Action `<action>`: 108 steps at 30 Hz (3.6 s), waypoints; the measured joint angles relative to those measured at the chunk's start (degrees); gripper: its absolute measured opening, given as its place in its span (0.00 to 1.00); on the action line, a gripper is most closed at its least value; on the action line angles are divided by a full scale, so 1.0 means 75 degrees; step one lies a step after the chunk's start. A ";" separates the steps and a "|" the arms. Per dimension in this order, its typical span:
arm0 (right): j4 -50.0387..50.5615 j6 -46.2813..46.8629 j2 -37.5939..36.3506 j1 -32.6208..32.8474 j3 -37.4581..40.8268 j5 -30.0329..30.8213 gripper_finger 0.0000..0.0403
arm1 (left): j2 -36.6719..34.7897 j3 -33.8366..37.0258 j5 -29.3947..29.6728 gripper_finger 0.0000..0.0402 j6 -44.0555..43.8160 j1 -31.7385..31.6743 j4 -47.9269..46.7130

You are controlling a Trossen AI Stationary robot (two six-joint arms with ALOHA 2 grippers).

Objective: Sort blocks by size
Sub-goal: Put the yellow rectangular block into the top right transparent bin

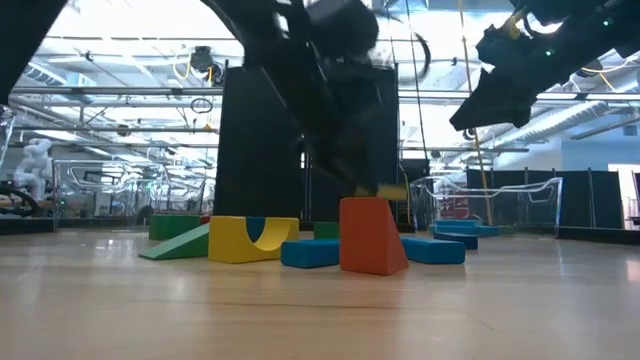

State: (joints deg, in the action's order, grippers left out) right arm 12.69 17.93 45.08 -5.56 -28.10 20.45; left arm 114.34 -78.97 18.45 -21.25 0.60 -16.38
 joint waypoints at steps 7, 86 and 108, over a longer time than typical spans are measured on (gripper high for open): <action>-0.0153 -0.0920 0.0008 0.0589 0.0000 -0.0179 0.32 | -0.1664 0.1142 -0.0110 0.26 0.0407 0.0074 0.0387; -0.4453 -0.7058 0.4698 0.2763 -0.0988 0.1789 0.13 | -0.2648 0.2459 -0.3262 0.44 0.0963 -0.0084 0.2364; -0.1603 -0.6023 0.2615 0.1758 -0.0988 0.3311 0.13 | -0.3833 0.3000 -0.2037 0.62 0.1355 -0.0077 0.1308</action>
State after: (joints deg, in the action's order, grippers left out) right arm 0.67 -27.24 64.69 7.62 -35.51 45.29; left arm 85.59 -56.47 3.18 -11.08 0.02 -6.57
